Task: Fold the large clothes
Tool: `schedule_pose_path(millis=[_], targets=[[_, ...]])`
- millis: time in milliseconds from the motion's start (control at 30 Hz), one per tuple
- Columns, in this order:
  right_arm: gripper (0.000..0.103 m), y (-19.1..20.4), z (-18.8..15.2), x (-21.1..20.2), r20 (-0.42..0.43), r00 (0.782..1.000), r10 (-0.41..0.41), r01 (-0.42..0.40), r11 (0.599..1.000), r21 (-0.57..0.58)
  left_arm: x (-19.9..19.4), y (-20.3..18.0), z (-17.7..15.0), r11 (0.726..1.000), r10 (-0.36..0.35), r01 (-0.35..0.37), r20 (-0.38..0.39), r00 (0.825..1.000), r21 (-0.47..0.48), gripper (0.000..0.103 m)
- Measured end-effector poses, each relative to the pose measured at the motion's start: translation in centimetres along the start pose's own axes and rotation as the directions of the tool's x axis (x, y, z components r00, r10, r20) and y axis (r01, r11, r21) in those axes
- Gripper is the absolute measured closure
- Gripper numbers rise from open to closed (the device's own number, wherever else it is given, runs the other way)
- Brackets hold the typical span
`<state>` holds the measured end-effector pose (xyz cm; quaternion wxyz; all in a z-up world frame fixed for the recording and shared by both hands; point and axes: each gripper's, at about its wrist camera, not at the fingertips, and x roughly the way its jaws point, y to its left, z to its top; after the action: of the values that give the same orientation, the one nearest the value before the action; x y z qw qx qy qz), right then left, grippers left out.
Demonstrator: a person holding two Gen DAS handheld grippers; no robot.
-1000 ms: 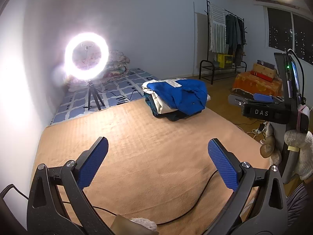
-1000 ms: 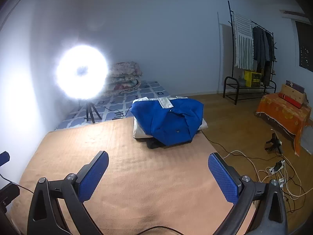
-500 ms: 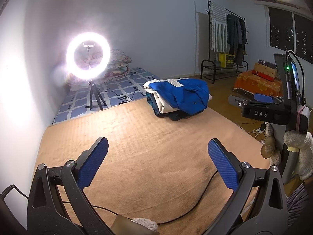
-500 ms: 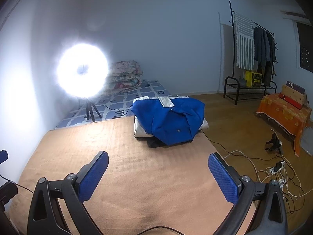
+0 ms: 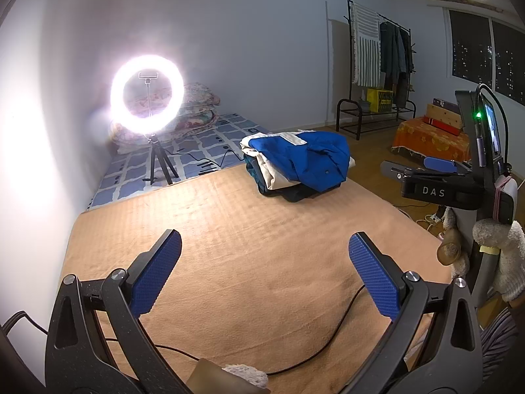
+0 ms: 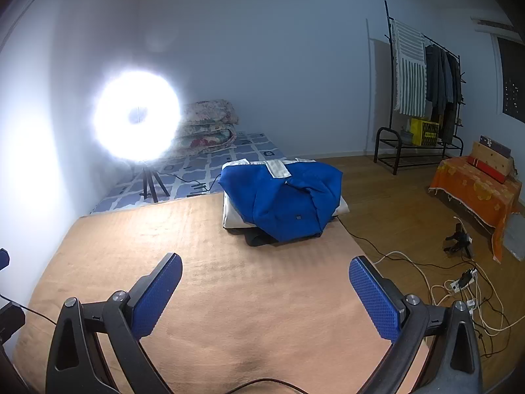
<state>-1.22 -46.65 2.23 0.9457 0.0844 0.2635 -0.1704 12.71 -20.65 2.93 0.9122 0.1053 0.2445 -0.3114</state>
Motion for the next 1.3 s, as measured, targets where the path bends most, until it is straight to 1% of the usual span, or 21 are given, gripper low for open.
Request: schedule_pose_path(millis=[1300], targets=[[0.000, -0.47, -0.12, -0.06, -0.002, 1.000, -0.001, 0.001, 1.000, -0.002, 0.05, 0.26, -0.14, 1.000, -0.004, 0.004, -0.004, 1.000, -0.005, 0.000]])
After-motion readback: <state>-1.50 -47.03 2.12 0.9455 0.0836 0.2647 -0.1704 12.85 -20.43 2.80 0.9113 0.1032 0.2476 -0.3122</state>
